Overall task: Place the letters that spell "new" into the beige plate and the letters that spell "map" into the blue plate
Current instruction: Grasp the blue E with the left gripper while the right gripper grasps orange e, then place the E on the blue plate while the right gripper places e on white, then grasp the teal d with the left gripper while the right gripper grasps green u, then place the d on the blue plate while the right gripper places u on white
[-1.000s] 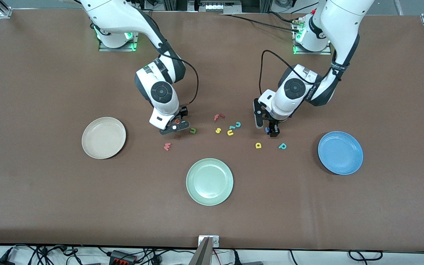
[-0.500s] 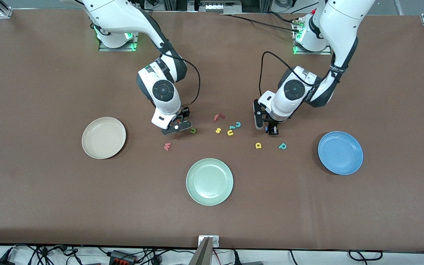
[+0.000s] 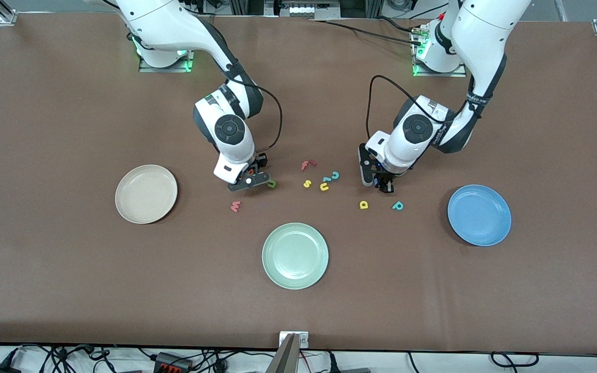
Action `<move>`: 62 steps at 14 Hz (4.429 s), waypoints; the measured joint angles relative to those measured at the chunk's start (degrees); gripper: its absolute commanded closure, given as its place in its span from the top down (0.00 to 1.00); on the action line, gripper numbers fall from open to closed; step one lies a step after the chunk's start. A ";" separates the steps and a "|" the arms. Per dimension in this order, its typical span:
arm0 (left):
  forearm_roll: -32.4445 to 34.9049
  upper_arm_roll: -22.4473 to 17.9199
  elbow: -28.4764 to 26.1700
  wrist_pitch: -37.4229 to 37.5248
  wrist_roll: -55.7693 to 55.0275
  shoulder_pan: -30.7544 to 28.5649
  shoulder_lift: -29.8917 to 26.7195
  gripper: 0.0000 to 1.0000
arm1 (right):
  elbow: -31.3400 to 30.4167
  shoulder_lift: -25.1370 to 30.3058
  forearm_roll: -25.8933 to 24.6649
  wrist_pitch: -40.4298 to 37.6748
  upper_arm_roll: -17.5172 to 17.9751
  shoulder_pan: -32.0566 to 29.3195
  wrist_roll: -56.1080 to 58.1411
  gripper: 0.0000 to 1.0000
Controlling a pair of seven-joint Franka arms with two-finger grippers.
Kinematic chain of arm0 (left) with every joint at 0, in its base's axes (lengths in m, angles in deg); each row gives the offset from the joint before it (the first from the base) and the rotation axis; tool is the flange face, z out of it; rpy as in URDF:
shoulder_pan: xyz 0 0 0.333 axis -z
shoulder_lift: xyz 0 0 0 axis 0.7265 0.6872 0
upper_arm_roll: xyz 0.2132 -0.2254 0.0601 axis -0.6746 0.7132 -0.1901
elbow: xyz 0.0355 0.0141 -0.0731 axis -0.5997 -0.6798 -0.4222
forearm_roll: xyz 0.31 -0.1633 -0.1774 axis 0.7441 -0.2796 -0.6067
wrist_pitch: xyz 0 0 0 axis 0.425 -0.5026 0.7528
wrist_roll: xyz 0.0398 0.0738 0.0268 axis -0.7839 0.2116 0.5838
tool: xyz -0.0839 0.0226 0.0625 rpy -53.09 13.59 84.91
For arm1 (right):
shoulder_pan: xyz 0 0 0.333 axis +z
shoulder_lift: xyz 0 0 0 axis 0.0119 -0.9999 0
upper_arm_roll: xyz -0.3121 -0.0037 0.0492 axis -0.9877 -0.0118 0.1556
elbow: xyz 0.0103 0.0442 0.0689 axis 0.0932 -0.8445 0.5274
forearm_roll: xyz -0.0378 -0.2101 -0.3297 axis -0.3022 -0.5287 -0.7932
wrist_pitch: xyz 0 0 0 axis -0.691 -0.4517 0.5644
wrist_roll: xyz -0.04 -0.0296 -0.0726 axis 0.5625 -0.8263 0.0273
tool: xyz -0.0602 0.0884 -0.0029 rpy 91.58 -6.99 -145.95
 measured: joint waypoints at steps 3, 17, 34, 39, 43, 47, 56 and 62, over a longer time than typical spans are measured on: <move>0.01 -0.23 3.60 8.87 0.09 -2.78 -2.44 0.04 | 0.03 -0.06 0.00 0.00 -0.07 -0.01 0.00 0.23; 6.72 -1.26 11.39 17.47 1.36 -21.19 1.53 1.00 | 1.36 7.36 -0.01 -12.27 -2.35 -21.35 2.79 0.16; 6.60 8.97 15.62 15.53 -41.41 -15.55 8.77 0.93 | 6.95 3.16 2.04 -9.60 -0.21 -14.21 -2.31 1.00; 6.62 8.99 15.36 13.88 -41.70 -15.61 9.26 0.37 | 13.16 -2.22 3.36 -9.24 -0.17 -4.94 -12.75 0.92; 6.62 9.01 15.25 13.84 -41.70 -15.51 9.27 0.24 | 17.07 -7.75 3.36 -8.26 -0.20 -0.96 -26.13 0.87; 7.00 9.00 15.19 13.81 -41.70 -15.50 9.34 0.16 | 18.17 -9.25 3.37 -8.25 -0.21 0.81 -34.54 0.84; 7.90 8.78 17.66 18.16 -41.69 -16.43 7.93 0.10 | 18.39 -10.71 3.43 -6.24 -0.22 2.68 -37.56 0.58; 9.57 8.04 26.75 36.30 -35.92 -22.99 4.76 0.11 | 19.10 -10.69 4.93 -6.18 -0.28 2.71 -37.56 0.15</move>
